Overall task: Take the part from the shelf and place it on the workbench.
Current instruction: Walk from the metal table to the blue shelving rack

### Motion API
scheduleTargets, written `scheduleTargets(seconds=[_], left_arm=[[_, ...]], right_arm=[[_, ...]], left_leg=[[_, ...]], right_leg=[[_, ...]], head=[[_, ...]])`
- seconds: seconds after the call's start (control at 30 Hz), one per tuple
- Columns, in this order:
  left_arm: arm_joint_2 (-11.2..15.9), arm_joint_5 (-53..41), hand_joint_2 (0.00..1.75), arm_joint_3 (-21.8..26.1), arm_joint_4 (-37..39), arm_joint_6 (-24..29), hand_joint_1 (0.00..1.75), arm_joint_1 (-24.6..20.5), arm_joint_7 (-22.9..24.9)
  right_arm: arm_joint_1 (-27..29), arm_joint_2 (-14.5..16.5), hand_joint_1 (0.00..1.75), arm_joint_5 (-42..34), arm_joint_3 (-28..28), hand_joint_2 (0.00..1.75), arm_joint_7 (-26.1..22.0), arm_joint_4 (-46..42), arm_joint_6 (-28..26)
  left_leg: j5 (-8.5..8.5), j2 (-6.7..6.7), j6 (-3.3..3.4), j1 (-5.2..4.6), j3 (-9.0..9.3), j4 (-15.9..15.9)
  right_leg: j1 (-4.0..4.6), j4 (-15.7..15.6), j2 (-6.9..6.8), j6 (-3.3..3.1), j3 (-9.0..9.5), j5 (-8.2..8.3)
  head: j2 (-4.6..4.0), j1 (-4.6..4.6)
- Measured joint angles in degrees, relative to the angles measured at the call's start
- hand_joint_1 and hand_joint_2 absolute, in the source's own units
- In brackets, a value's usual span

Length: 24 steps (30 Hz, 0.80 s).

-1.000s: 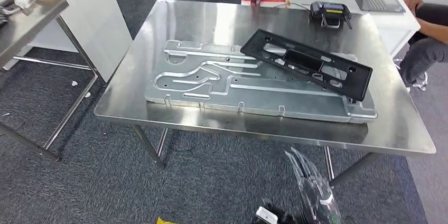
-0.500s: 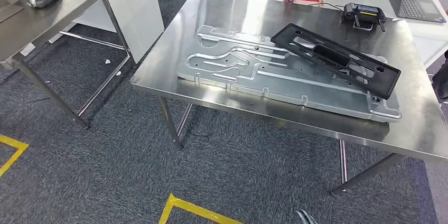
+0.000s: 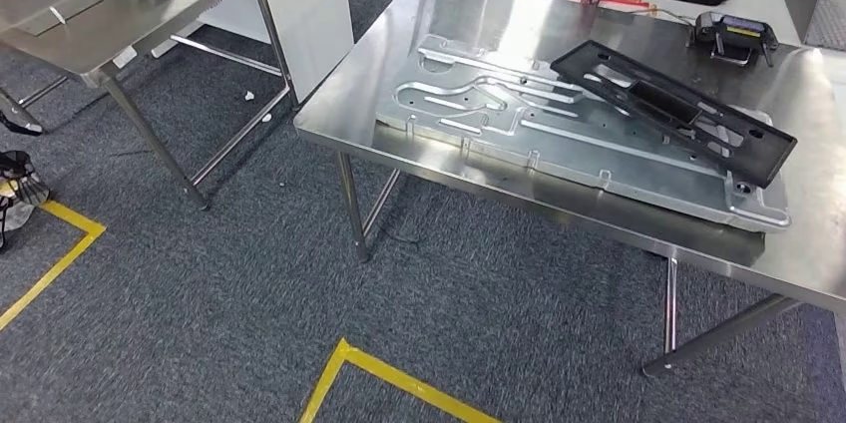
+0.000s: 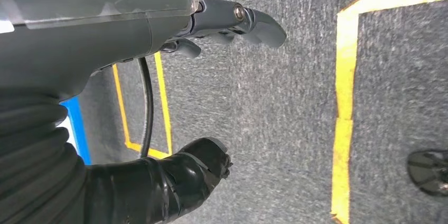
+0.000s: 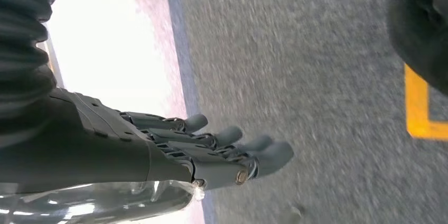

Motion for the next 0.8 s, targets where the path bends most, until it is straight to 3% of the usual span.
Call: scheduleTargets(seconds=[0.07, 0.1, 0.2, 0.23, 0.27, 0.3, 0.4, 0.47, 0.53, 0.57, 0.6, 0.67, 0.7, 0.73, 0.77, 0.8], left_arm=[[0.0, 0.6, 1.75, -0.8, 0.0, 0.0, 0.0, 0.0, 0.0], [-0.1, 0.8, 1.75, -1.1, 0.0, 0.0, 0.0, 0.1, 0.0], [-0.3, 1.6, 1.75, -2.1, 0.0, 0.0, 0.0, 0.0, 0.0], [-0.4, 2.0, 1.75, -2.4, 0.0, -0.1, 0.0, 0.0, 0.0], [-0.4, 2.3, 1.75, -2.8, 0.0, -0.1, 0.0, 0.0, 0.0], [-0.5, 2.7, 1.75, -3.1, 0.0, -0.2, 0.0, -0.1, 0.0], [-0.5, 3.3, 1.75, -4.0, 0.0, -0.2, 0.0, -0.2, -0.1], [-0.5, 3.4, 1.75, -4.4, 0.0, -0.2, 0.0, -0.1, -0.1], [-0.6, 3.4, 1.75, -4.8, 0.0, -0.2, 0.0, 0.3, -0.1], [-0.7, 3.4, 1.75, -4.9, 0.0, -0.2, 0.0, 0.5, -0.1], [-0.7, 3.4, 1.75, -5.0, 0.0, -0.2, 0.0, 0.6, -0.1], [-0.7, 3.4, 1.75, -5.0, 0.0, -0.2, 0.0, 0.5, -0.1], [-0.7, 3.4, 1.75, -5.0, 0.0, -0.2, 0.0, 0.3, -0.1], [-0.8, 3.4, 1.75, -5.1, 0.0, -0.2, 0.0, 0.2, -0.1], [-0.8, 3.4, 1.75, -5.1, 0.0, -0.2, 0.0, 0.1, -0.2], [-0.8, 3.4, 1.75, -5.1, 0.0, -0.2, 0.0, 0.0, -0.2]], right_arm=[[0.0, 0.2, 0.0, -1.3, 0.0, 1.75, 0.0, 0.3, 0.0], [0.0, 0.3, 0.0, -1.7, 0.0, 1.75, 0.0, 0.5, 0.0], [0.0, 0.9, 0.0, -4.4, -0.3, 1.75, 0.0, 1.2, 0.0], [-0.1, 1.3, 0.0, -6.2, -0.4, 1.75, 0.0, 1.4, 0.0], [-0.1, 1.7, 0.0, -8.1, -0.6, 1.75, -0.1, 1.8, 0.0], [-0.2, 2.1, 0.0, -9.8, -0.7, 1.75, -0.1, 2.1, 0.0], [-0.4, 3.4, 0.0, -12.1, -0.9, 1.75, -0.2, 3.0, 0.0], [-0.5, 4.1, 0.0, -12.3, -1.0, 1.75, -0.2, 3.4, 0.0], [-0.8, 4.5, 0.0, -12.4, -1.1, 1.75, -0.2, 3.8, -0.1], [-1.0, 4.6, 0.0, -12.5, -1.1, 1.75, -0.2, 3.9, -0.1], [-1.1, 4.7, 0.0, -12.5, -1.1, 1.75, -0.2, 4.0, -0.1], [-1.0, 4.9, 0.0, -12.6, -1.1, 1.75, -0.3, 4.2, -0.1], [-0.9, 5.0, 0.0, -12.6, -1.1, 1.75, -0.3, 4.3, -0.1], [-0.8, 5.1, 0.0, -12.6, -1.1, 1.75, -0.3, 4.4, -0.1], [-0.8, 5.2, 0.0, -12.6, -1.1, 1.75, -0.3, 4.5, -0.1], [-0.8, 5.3, 0.0, -12.6, -1.1, 1.75, -0.3, 4.6, -0.1]], left_leg=[[1.72, 0.02, 0.72, 0.42, 1.01, -2.7], [2.85, 0.06, 1.02, 0.66, 1.59, -4.3], [4.94, 0.0, 0.84, 1.08, 1.41, -6.1], [5.19, -0.2, 0.53, 1.21, 0.8, -5.9], [5.4, -0.52, 0.24, 1.39, 0.07, -5.5], [5.61, -0.94, -0.12, 1.66, -0.78, -5.0], [6.38, -2.56, -1.75, 2.33, -3.13, -3.2], [7.14, -3.82, -2.86, 2.11, -3.66, -2.6], [8.22, -4.98, -3.64, 2.09, -4.39, -2.7], [7.94, -4.51, -3.75, 2.16, -4.93, -2.5], [6.1, -3.18, -3.75, 2.13, -5.66, -1.1], [-0.8, 0.52, -3.49, 1.88, -7.16, 5.2], [-4.24, 1.73, -3.42, 1.83, -7.79, 9.5], [-6.18, 2.29, -3.39, 1.83, -7.99, 13.3], [-6.71, 2.6, -3.3, 1.83, -7.45, 15.8], [-6.17, 2.83, -3.11, 1.8, -5.93, 16.3]], right_leg=[[0.12, -0.2, -0.16, 0.22, 0.16, 0.18], [0.21, 0.7, -0.26, 0.21, -0.2, -0.78], [-0.02, 8.2, -0.41, 0.33, -3.51, -6.92], [-0.24, 10.3, -0.41, 0.53, -4.31, -7.94], [-0.49, 10.8, -0.4, 0.78, -4.28, -7.69], [-0.77, 9.3, -0.34, 1.08, -3.29, -6.38], [-1.16, 0.6, 2.26, 1.82, 1.74, -1.77], [-0.67, 0.3, 3.69, 0.96, 1.82, -0.95], [-0.54, 1.1, 2.47, -0.69, 0.59, -0.4], [-0.51, 1.4, 1.54, -1.47, -0.1, -0.02], [-0.4, 1.6, 0.47, -2.23, -0.84, 0.5], [0.07, 1.7, -1.45, -3.16, -2.36, 1.67], [0.37, 1.8, -2.5, -3.34, -3.14, 2.23], [0.66, 1.9, -3.53, -3.37, -3.93, 2.73], [0.91, 2.1, -4.59, -3.37, -4.76, 3.17], [1.15, 2.2, -5.62, -3.36, -5.57, 3.58]], head=[[0.0, 0.02], [0.0, 0.04], [0.0, 0.14], [0.0, 0.16], [0.0, 0.15], [0.0, 0.15], [0.0, 0.2], [-0.01, 0.2], [-0.01, 0.14], [0.0, 0.05], [0.0, -0.03], [0.0, -0.2], [0.0, -0.21], [0.0, -0.21], [0.0, -0.21], [0.0, -0.21]])
